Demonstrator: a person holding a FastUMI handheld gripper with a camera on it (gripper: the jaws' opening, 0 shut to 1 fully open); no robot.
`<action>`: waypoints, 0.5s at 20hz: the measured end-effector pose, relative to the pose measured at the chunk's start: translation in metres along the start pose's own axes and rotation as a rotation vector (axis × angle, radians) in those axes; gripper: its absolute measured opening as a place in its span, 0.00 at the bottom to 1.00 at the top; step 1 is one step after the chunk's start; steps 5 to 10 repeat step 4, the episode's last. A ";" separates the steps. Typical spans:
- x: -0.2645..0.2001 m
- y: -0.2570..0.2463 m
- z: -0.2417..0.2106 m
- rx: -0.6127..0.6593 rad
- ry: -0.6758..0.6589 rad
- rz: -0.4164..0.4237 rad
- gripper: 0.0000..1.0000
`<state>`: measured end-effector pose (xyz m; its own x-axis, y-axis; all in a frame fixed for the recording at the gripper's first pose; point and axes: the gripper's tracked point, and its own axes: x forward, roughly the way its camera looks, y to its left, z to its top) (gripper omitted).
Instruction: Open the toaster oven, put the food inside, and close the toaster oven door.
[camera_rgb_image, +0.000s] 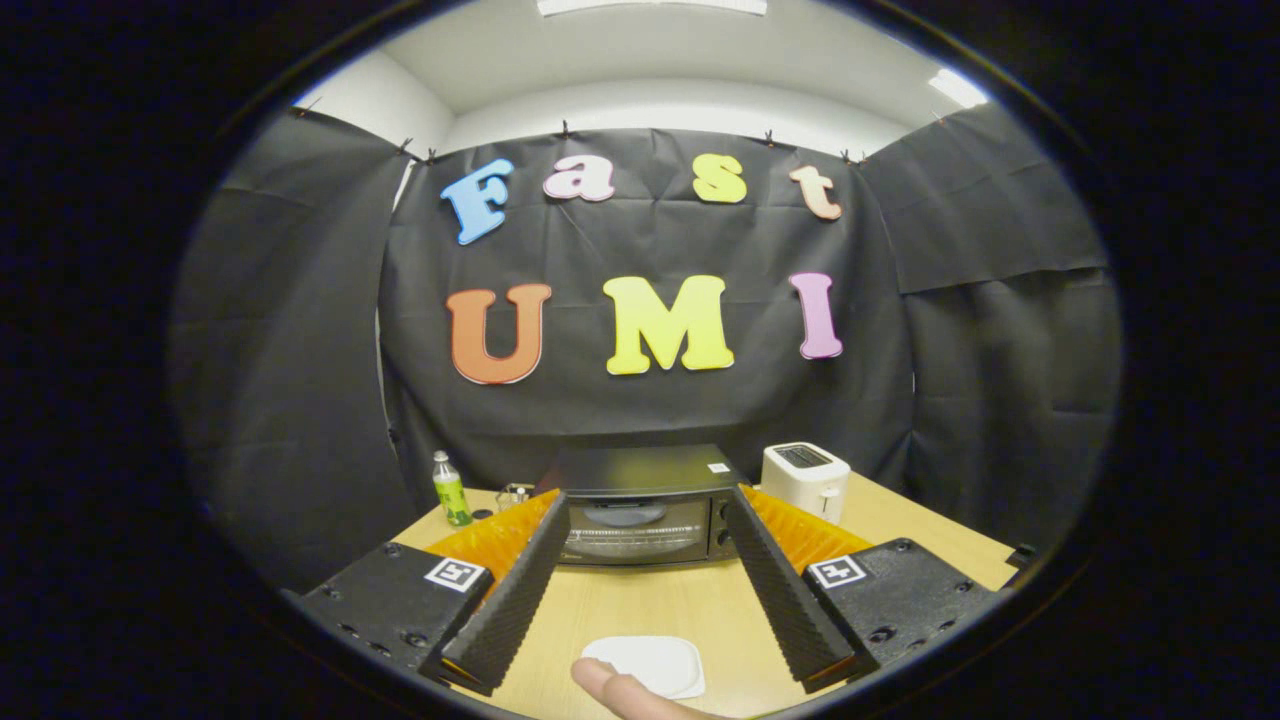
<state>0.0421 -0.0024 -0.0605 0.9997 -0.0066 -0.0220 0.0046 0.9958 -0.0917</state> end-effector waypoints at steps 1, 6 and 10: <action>-0.005 -0.004 0.003 0.005 -0.006 -0.005 1.00; -0.019 -0.003 0.004 0.046 -0.009 0.017 1.00; -0.019 -0.003 0.004 0.046 -0.009 0.017 1.00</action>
